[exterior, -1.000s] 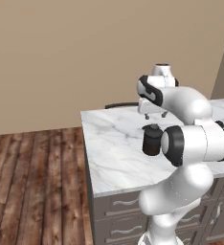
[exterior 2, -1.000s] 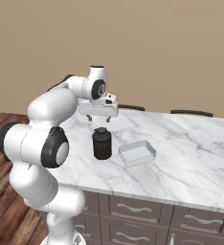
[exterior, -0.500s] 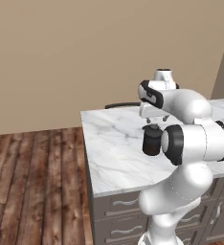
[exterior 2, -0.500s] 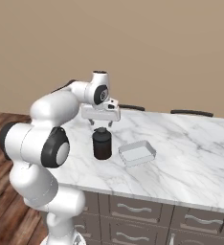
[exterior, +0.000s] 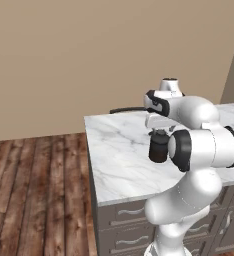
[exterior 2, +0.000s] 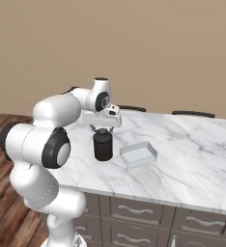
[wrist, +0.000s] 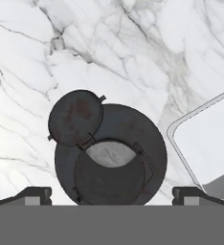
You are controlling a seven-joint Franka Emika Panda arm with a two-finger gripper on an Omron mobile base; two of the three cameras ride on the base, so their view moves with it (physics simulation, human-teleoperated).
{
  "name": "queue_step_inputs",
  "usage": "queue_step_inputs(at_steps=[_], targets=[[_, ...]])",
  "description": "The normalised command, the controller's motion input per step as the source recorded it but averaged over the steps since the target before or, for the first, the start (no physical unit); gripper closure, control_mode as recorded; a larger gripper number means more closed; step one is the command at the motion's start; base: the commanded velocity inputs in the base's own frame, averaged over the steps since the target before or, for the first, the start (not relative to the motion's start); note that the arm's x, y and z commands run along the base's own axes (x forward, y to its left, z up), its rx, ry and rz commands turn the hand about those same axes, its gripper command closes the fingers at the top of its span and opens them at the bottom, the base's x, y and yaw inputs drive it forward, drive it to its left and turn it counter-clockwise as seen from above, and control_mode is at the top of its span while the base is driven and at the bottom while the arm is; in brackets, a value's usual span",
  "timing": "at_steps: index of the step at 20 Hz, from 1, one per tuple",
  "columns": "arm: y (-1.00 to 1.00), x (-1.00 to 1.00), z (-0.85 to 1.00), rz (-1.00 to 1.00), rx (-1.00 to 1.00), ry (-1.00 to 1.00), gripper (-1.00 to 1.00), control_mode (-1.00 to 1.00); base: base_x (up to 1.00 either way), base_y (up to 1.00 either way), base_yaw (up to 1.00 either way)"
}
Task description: Pick the jug and tupperware and place them in the sink. Then turn on the water.
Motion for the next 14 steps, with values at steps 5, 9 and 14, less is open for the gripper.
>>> queue_step_inputs(at_steps=[5,9,14], targets=[[0.0,0.0,-0.19,0.0,0.0,0.0,-1.0,-1.0,0.0,0.0,0.0],[0.0,0.0,-0.19,0.0,0.0,0.0,-1.0,-1.0,0.0,0.0,0.0],[0.0,0.0,-0.19,0.0,0.0,0.01,-1.0,-1.0,0.0,0.0,0.0]])
